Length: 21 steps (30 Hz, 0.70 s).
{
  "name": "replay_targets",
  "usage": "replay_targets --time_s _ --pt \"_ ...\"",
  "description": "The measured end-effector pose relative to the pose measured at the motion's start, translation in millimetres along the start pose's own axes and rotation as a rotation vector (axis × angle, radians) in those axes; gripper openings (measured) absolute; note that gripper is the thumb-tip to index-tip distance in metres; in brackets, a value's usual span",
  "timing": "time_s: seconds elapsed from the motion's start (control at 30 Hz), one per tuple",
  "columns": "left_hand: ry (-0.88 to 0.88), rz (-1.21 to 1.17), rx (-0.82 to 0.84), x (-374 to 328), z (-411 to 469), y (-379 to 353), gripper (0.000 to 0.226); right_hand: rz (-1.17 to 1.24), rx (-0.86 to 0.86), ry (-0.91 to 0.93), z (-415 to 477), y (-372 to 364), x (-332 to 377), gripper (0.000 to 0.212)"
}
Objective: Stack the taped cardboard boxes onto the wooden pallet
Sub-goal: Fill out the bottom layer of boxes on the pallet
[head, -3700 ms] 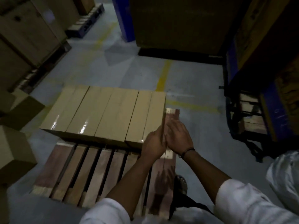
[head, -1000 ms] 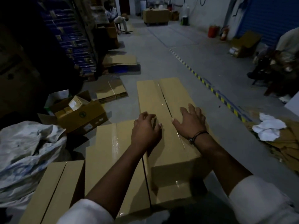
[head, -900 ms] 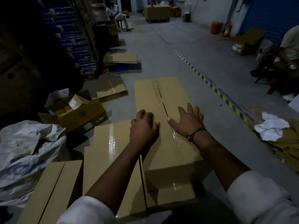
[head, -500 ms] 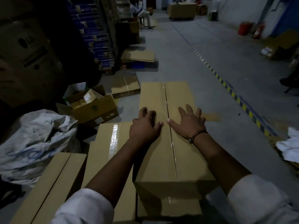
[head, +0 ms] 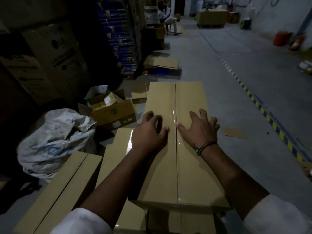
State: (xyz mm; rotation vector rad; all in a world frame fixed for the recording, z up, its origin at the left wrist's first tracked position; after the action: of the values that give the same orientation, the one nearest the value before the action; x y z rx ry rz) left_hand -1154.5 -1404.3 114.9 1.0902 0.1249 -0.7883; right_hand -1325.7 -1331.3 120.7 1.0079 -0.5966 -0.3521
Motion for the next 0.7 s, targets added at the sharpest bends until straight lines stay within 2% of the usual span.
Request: replay_targets --time_s 0.3,0.7 --pt "0.107 0.133 -0.189 104 -15 122 0.063 0.155 -0.022 0.218 -39 7 150 0.074" --pt "0.438 0.375 -0.384 296 -163 328 0.065 0.452 0.118 0.573 -225 -6 400 0.07"
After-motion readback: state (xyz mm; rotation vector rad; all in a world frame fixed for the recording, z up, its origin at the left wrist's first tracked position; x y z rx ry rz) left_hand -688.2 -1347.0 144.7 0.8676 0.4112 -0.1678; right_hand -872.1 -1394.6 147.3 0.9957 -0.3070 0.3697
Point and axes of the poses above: each hand's wrist, its own z-axis towards the middle knuckle, its own y-axis out of the back of the hand, x = y × z, the point moved 1 cm from there along z, towards the middle knuckle, and after that the axes turned 14 degrees about -x, right-handed, at the moved point
